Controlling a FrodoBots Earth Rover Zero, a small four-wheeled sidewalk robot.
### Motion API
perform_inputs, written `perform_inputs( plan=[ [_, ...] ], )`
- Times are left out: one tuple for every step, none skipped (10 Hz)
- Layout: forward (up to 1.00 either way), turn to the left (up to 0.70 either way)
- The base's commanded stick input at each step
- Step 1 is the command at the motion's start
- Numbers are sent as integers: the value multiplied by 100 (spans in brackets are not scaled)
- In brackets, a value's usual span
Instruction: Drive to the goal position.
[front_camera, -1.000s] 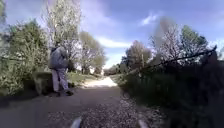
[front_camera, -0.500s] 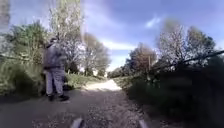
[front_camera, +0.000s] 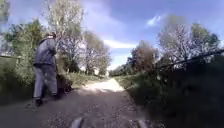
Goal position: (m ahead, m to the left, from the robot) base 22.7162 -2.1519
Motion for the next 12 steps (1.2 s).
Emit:
perform_inputs(
  plan=[
    [85, 0],
    [85, 0],
    [85, 0],
    [85, 0],
    [85, 0],
    [85, -2],
    [85, -29],
    [85, 0],
    [85, 0],
    [85, 0],
    [85, 0],
    [85, 0]
  ],
)
